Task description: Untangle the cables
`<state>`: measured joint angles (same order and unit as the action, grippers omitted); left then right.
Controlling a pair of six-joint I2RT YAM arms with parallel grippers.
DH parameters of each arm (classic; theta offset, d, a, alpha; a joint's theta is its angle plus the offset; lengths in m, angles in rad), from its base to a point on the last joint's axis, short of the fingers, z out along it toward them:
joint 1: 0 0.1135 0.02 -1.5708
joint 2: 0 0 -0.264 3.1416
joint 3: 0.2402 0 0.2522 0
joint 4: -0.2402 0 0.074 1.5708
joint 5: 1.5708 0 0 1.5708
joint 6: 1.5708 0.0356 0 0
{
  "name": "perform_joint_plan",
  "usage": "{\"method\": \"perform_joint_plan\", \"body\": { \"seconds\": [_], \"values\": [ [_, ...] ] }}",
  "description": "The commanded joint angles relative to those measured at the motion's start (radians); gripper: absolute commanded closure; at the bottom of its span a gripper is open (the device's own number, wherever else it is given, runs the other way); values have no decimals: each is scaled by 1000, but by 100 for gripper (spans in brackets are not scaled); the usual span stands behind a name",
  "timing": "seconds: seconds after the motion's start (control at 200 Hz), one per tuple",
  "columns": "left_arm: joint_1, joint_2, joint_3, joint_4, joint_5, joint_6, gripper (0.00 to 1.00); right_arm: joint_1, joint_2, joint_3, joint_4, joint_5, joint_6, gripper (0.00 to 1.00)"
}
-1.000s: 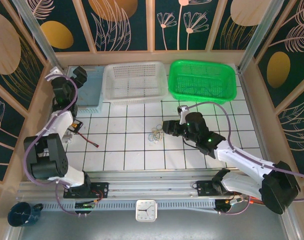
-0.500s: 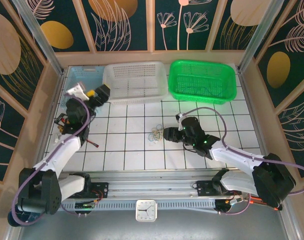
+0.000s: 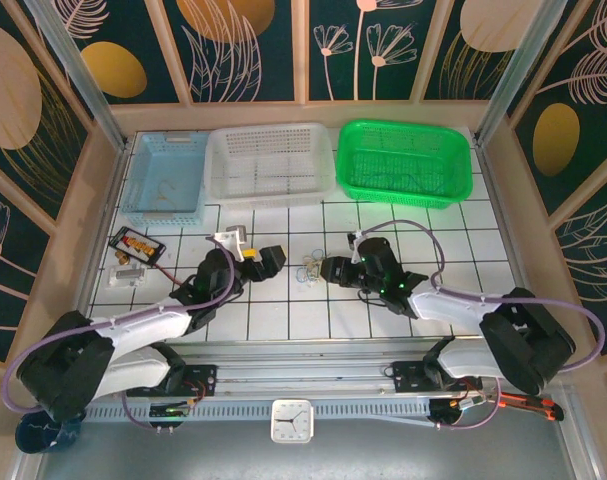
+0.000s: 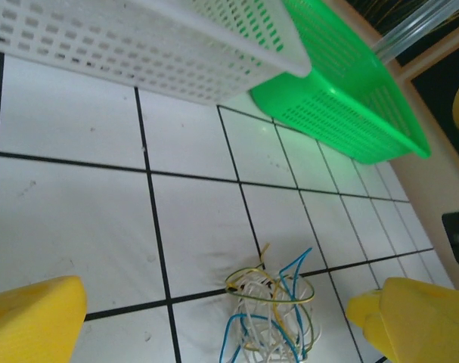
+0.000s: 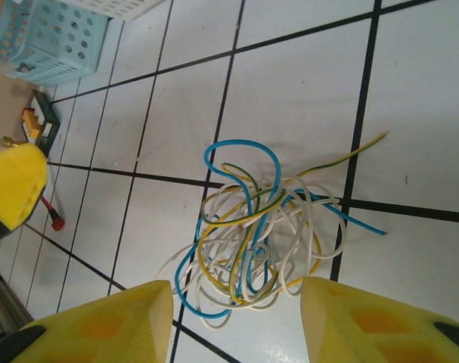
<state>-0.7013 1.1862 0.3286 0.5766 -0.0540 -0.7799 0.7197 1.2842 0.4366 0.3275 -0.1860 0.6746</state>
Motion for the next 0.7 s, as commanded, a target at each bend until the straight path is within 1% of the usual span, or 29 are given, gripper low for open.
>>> {"method": "perform_joint_plan", "body": {
  "seconds": [0.0, 0.18, 0.31, 0.4, 0.51, 0.565, 0.696],
  "values": [
    [-10, 12, -11, 59, -44, -13, 1, -11, 35, 28, 66, -19, 41, 52],
    [-10, 1, -8, 61, -53, -5, 1, -28, 96, 54, 109, -47, 61, 55],
    [-10, 1, -8, 69, -55, -1, 1, -38, 154, 76, 159, -93, 78, 62],
    [-10, 8, -10, 72, -52, -1, 1, -39, 197, 101, 188, -132, 89, 72],
    [-10, 13, -11, 74, -48, 3, 1, -38, 236, 128, 233, -194, 104, 87],
    [-9, 16, -10, 77, -44, 7, 1, -37, 241, 135, 254, -222, 114, 92],
    [-10, 25, -2, 77, -38, 26, 1, -37, 218, 140, 267, -247, 122, 98]
  ]
}}
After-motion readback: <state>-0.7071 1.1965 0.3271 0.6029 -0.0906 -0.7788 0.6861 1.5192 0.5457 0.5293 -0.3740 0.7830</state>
